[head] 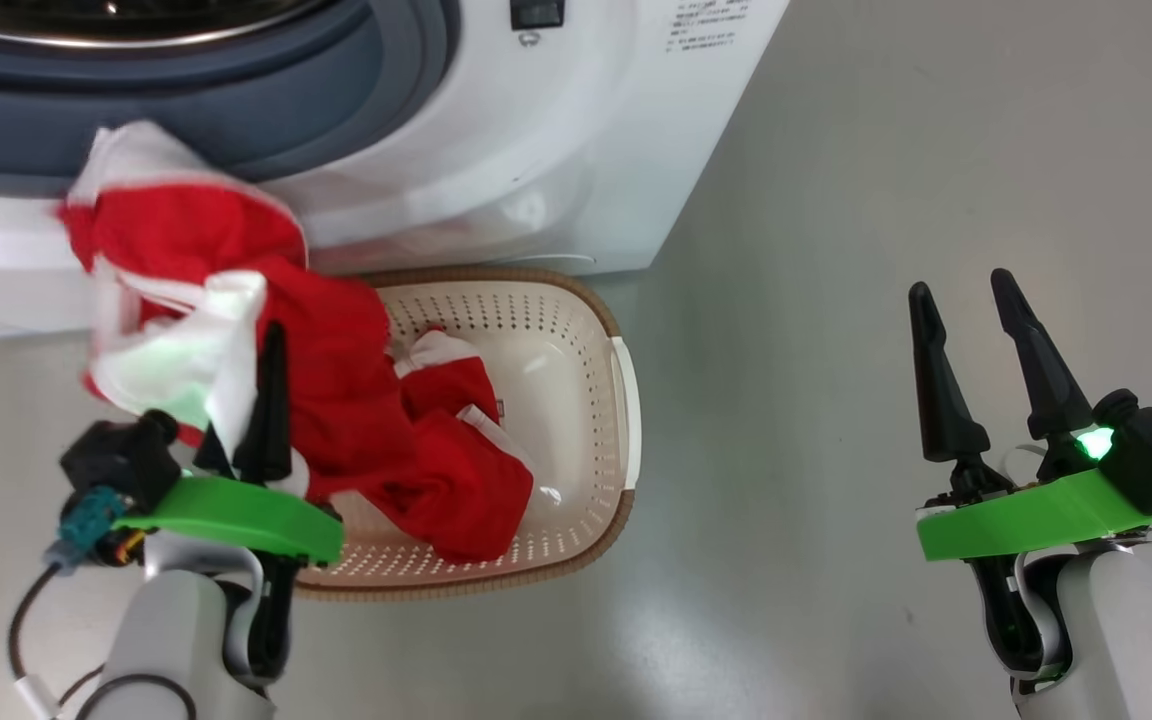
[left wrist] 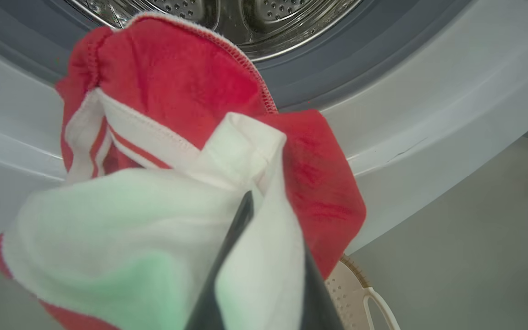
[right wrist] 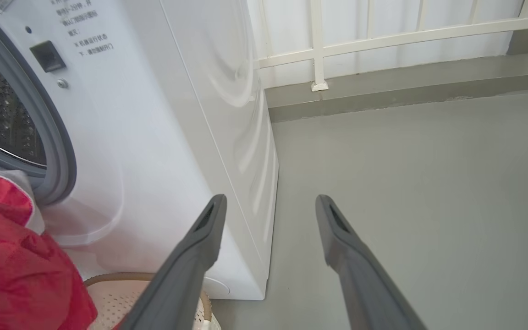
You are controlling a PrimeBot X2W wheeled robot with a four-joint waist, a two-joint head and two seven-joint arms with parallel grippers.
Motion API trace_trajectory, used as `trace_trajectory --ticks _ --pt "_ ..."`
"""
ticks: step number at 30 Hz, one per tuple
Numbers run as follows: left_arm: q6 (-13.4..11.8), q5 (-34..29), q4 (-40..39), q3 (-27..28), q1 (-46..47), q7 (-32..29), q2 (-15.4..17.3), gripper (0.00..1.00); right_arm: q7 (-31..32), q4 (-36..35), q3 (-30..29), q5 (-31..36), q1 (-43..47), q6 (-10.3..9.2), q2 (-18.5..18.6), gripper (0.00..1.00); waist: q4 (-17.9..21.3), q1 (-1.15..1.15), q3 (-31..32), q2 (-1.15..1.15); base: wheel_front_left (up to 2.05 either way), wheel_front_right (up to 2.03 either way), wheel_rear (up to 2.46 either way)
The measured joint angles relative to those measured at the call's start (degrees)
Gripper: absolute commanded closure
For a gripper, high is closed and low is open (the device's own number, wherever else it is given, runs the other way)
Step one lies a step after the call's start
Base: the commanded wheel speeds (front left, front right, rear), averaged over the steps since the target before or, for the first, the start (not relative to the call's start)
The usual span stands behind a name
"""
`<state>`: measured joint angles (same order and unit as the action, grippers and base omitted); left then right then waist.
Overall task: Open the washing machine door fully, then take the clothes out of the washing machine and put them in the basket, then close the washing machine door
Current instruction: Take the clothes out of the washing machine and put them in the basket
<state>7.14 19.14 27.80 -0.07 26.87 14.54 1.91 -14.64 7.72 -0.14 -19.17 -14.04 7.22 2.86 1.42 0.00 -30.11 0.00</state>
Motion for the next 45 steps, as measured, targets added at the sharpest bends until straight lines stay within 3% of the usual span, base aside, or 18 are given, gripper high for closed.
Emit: trace_trajectory --ticks 10,34,37,38,39,41,45 --pt "0.0 0.0 7.9 -3.3 0.8 0.0 -0.1 1.00 0.0 -0.7 0.4 -0.3 -0.2 0.00 0.0 0.00 1.0 0.00 -3.8 0.00 0.00 0.00 0.00" --pt "0.0 0.0 29.8 -6.4 16.5 0.0 0.1 1.00 0.0 -2.0 0.5 -0.5 -5.1 0.00 0.0 0.00 2.2 0.00 -13.2 0.00 0.00 0.00 0.00" --pt "0.0 0.0 30.1 -6.8 16.9 0.0 0.1 0.56 0.0 -2.0 0.5 -0.5 -5.1 0.00 0.1 0.00 2.2 0.00 -12.9 0.00 0.00 0.00 0.00" --pt "0.0 0.0 30.3 -6.9 16.9 0.0 0.1 0.24 0.0 -1.9 0.4 -0.5 -5.1 -0.01 0.1 0.00 2.2 0.00 -12.8 0.00 0.00 0.00 0.00" --pt "0.0 0.0 30.4 -7.0 16.9 0.0 0.1 0.10 0.0 -1.7 0.4 -0.5 -5.1 0.00 0.1 0.00 2.2 0.00 -12.5 0.00 0.00 0.00 0.00" --pt "0.0 0.0 30.3 -7.2 16.8 0.0 0.2 0.00 0.0 -1.4 0.3 -0.5 -5.1 0.00 0.1 0.00 2.1 0.00 -11.9 0.00 0.00 0.00 0.00" --pt "0.0 0.2 28.3 -7.2 16.3 0.0 0.3 0.00 0.0 -0.9 -0.1 -0.5 -5.0 0.00 0.1 0.00 1.9 0.00 -10.2 0.00 0.00 0.00 0.00"
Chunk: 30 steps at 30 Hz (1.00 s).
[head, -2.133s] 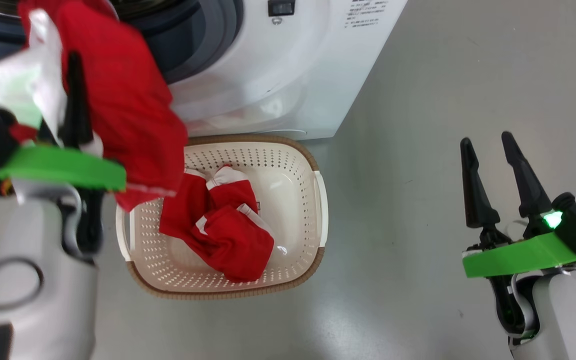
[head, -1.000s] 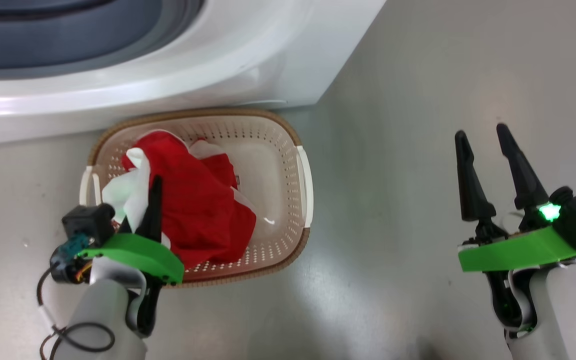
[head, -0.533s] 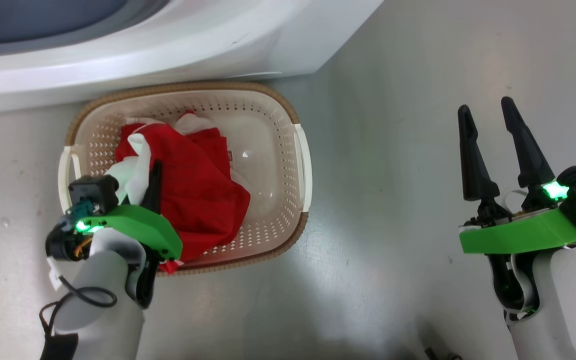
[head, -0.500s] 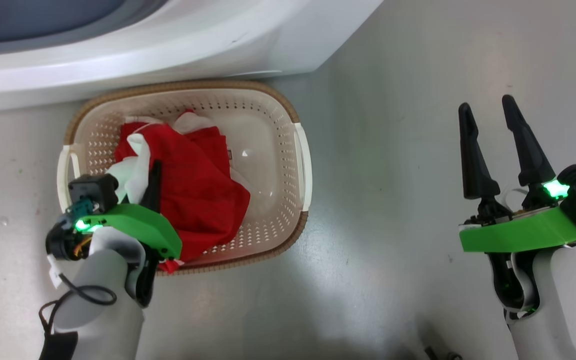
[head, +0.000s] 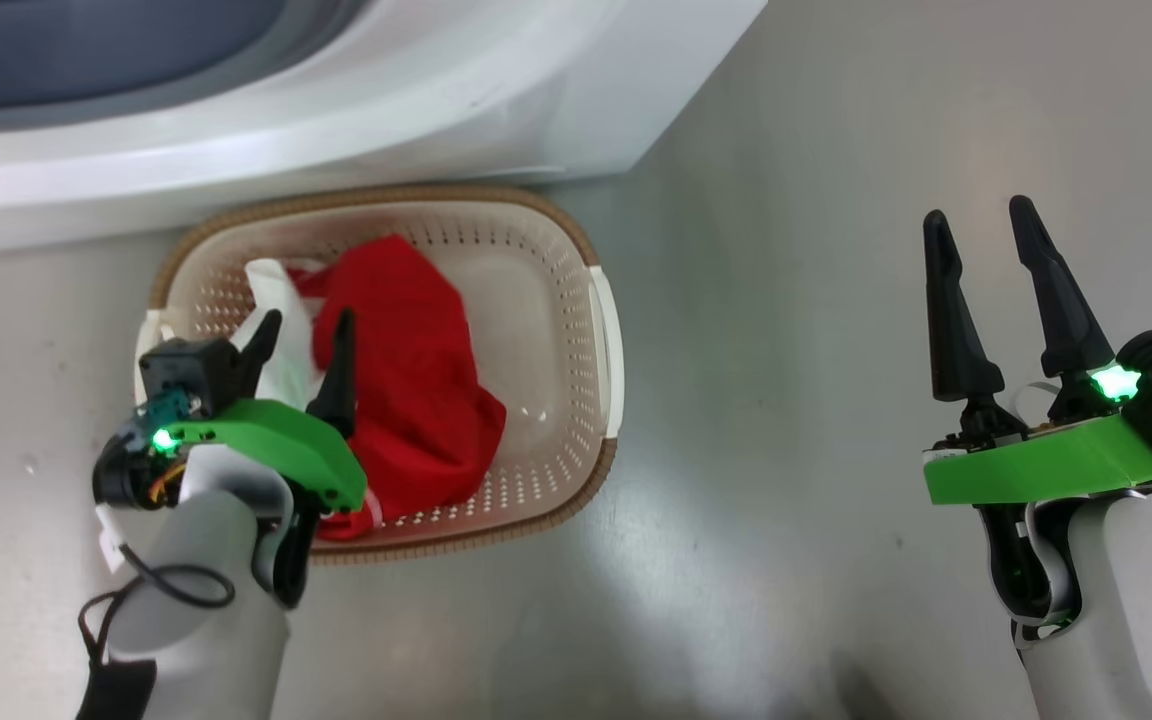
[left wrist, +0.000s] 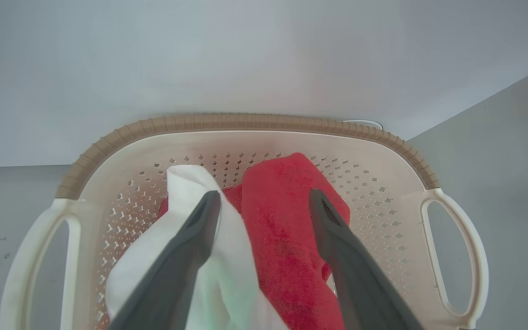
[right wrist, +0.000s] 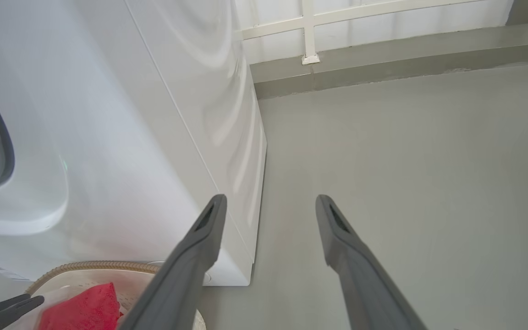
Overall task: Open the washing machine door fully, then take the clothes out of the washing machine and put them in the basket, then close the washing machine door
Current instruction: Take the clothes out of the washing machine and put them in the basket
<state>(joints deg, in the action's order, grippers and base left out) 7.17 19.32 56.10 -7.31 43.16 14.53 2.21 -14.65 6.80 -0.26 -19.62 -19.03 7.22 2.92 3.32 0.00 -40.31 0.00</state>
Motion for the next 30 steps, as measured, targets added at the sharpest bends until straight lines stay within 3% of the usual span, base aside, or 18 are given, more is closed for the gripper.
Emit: trace_trajectory --ticks 30 --pt "0.0 -4.3 -22.3 7.2 -21.9 0.0 0.8 0.00 0.0 3.7 -1.1 1.4 11.2 0.00 -0.1 0.00 -2.0 0.00 22.4 0.00 0.00 0.00 0.00"
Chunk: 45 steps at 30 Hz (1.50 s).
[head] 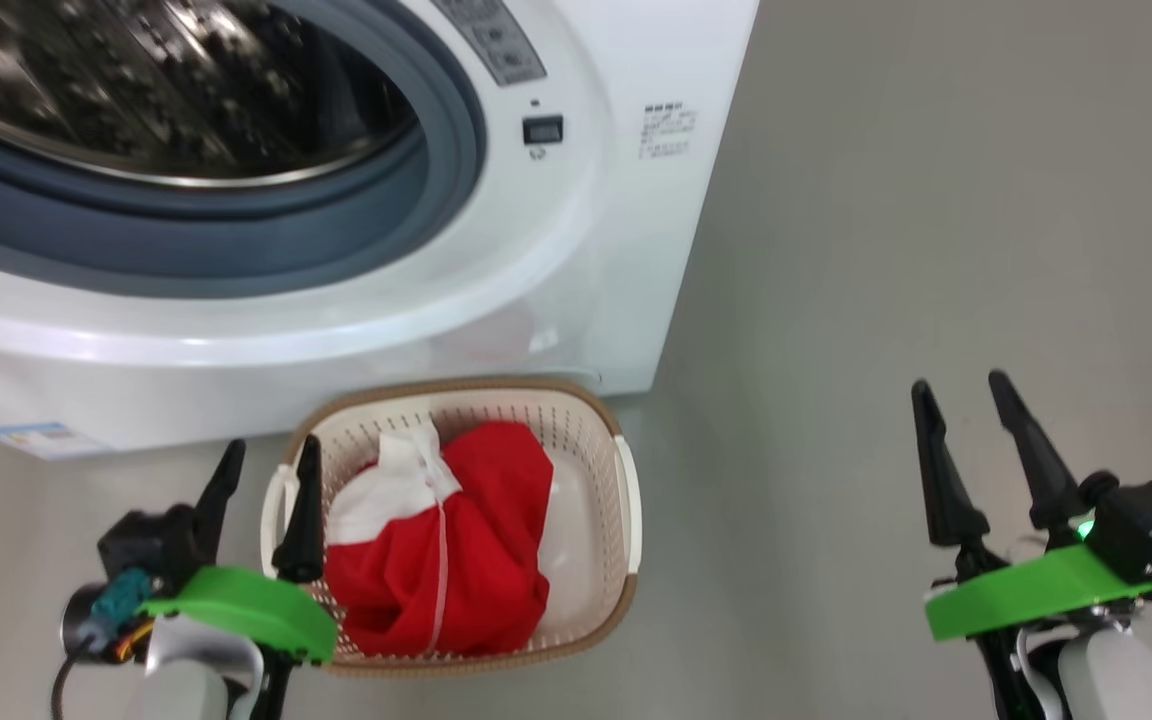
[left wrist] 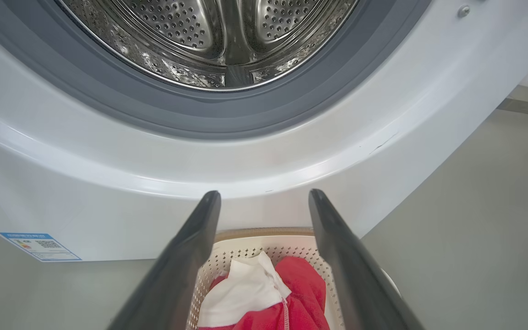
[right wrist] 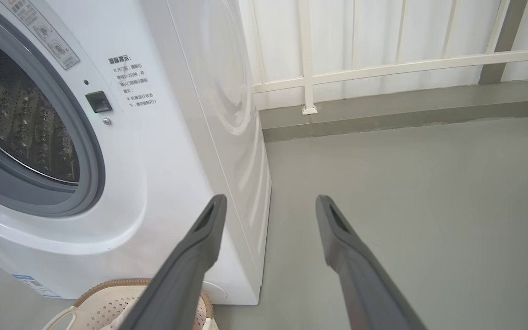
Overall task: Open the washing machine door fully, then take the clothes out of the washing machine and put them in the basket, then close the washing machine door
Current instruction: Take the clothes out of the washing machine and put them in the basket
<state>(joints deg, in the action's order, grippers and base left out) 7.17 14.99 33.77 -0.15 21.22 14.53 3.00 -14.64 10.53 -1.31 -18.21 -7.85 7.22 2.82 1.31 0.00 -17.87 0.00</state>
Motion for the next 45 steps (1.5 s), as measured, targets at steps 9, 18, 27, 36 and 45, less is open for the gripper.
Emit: trace_trajectory --ticks 9,18,27,36,45 --pt "0.0 -0.5 -8.4 1.4 -7.4 0.0 0.0 0.00 0.0 0.5 -0.4 0.3 4.5 0.00 -0.1 0.00 -0.7 0.00 6.0 0.00 0.00 0.00 0.00" --pt "0.0 -1.7 -14.8 3.1 -13.2 0.0 -0.2 0.00 0.0 0.5 -1.7 0.3 7.2 0.00 -0.2 0.00 -0.7 0.00 9.5 0.00 0.00 0.00 0.00" --pt "0.0 -2.9 -20.4 5.6 -19.4 0.0 -0.2 0.00 0.0 0.0 -2.7 0.3 10.1 0.00 -0.5 0.00 -0.3 0.00 11.3 0.00 0.00 0.00 0.00" --pt "0.0 -2.9 -23.6 7.2 -22.5 0.0 -0.2 0.00 0.0 -0.3 -3.6 0.3 11.5 -0.01 -0.7 0.00 0.1 0.00 11.5 0.00 0.00 0.00 0.00" --pt "0.0 -2.9 -24.0 7.1 -22.5 0.0 -0.3 0.00 0.0 -0.3 -3.6 0.7 11.5 0.00 -0.7 0.00 0.3 0.00 11.7 0.00 0.00 0.00 0.00"
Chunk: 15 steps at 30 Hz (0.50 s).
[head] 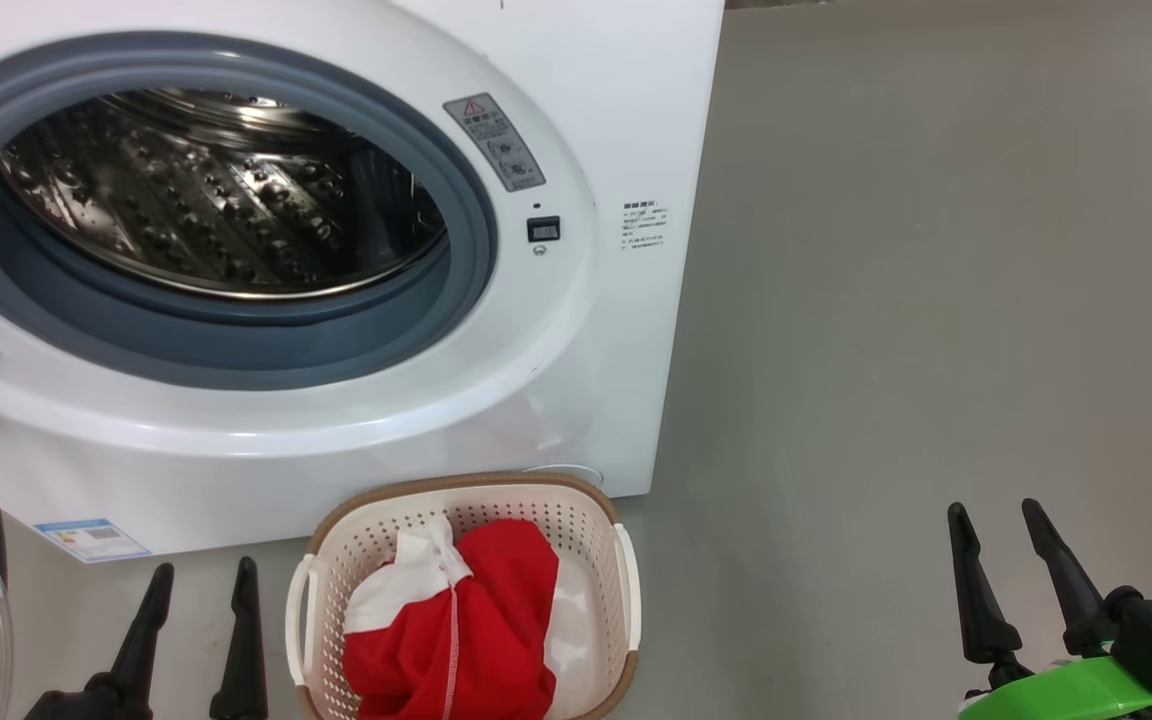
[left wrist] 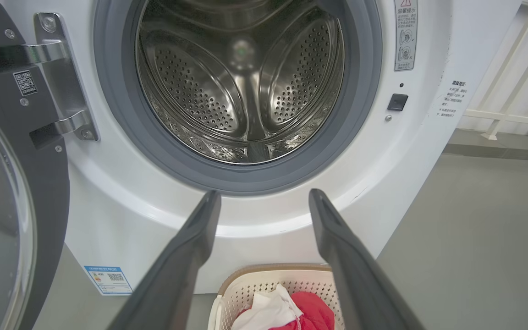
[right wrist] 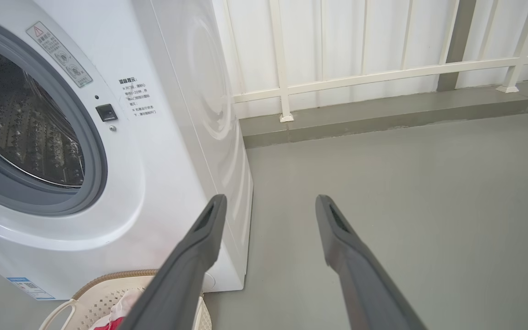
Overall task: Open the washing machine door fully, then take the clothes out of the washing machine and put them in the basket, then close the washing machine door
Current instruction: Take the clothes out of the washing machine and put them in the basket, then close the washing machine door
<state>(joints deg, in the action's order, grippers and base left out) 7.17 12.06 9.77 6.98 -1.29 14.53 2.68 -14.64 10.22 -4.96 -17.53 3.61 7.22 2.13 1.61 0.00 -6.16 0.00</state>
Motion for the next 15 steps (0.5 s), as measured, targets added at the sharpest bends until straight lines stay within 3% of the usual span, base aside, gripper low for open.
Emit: trace_trajectory --ticks 9,15 --pt "0.0 0.0 -0.1 -0.1 0.0 0.0 -0.1 0.00 0.0 0.0 0.0 0.0 0.0 0.00 0.0 0.00 -0.1 0.00 -0.1 0.00 -0.07 0.07 0.00" --pt "0.0 -0.1 -0.1 -0.2 0.0 0.0 -0.2 0.00 0.0 0.0 0.0 0.0 0.0 0.00 0.0 0.00 -0.3 0.00 0.0 0.00 -0.81 0.81 0.00"
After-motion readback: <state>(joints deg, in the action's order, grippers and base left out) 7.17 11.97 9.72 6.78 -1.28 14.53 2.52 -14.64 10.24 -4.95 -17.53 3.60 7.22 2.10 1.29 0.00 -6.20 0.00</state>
